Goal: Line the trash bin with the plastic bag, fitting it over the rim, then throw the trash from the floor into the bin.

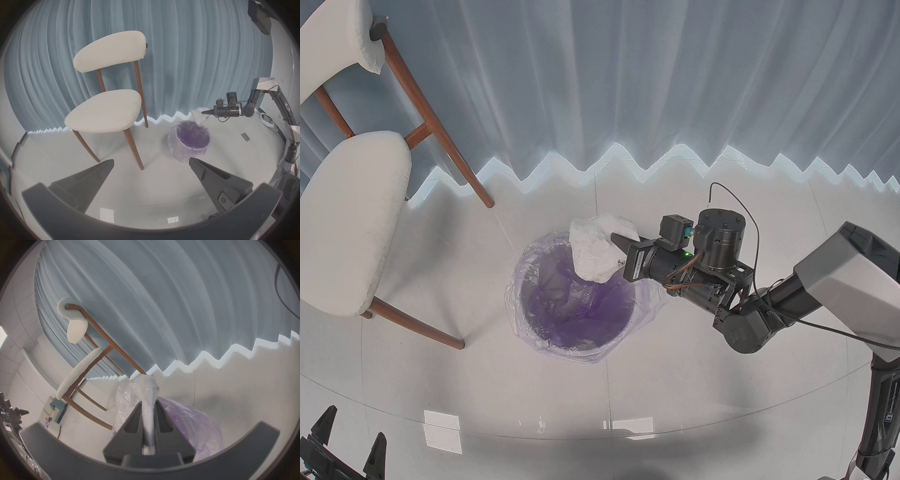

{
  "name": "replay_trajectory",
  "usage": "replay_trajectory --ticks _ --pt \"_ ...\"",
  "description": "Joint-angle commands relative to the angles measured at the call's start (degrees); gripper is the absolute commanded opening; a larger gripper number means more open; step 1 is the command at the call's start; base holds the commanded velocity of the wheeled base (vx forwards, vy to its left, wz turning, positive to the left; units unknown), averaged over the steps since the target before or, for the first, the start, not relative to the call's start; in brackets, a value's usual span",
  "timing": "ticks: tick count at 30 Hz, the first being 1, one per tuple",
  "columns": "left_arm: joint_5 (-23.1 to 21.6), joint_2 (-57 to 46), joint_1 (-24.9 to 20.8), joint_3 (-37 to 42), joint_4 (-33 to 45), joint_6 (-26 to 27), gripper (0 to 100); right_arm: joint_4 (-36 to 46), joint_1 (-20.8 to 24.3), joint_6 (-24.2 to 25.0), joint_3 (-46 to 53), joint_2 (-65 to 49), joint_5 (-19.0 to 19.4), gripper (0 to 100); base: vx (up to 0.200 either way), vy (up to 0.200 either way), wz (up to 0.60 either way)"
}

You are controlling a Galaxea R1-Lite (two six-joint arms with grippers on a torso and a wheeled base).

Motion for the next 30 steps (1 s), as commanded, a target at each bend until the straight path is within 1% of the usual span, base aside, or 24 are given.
replay_trajectory --ticks 1,8,11,12,14,23,30 --pt "0.61 -2.63 1.3 -0.04 0.21 -0.57 100 -1.04 0.59 -0.16 -1.28 4.3 0.1 0 0.0 0.0 0.0" --pt "1.67 -2.63 1.3 0.13 -0.23 -1.45 100 -1.04 1.73 -0.43 -2.86 6.06 -0.08 0 0.0 0.0 0.0" --pt "1.67 -2.63 1.3 0.05 -0.05 -1.45 100 -1.12 1.99 -2.1 -2.6 7.2 -0.08 0 0.0 0.0 0.0" --pt "1.67 -2.63 1.3 0.13 -0.14 -1.45 100 -1.83 1.99 -4.21 -2.95 8.43 -0.08 0 0.0 0.0 0.0" --pt "1.67 -2.63 1.3 0.13 -0.14 -1.45 100 -3.23 1.99 -4.91 -3.22 9.49 -0.08 0 0.0 0.0 0.0" --pt "1.67 -2.63 1.3 0.05 -0.05 -1.45 100 -4.64 1.99 -5.09 -3.92 11.95 -0.25 0 0.0 0.0 0.0" --pt "1.67 -2.63 1.3 0.05 -0.14 -1.45 100 -4.29 1.99 -5.0 -7.96 14.32 -0.96 0 0.0 0.0 0.0"
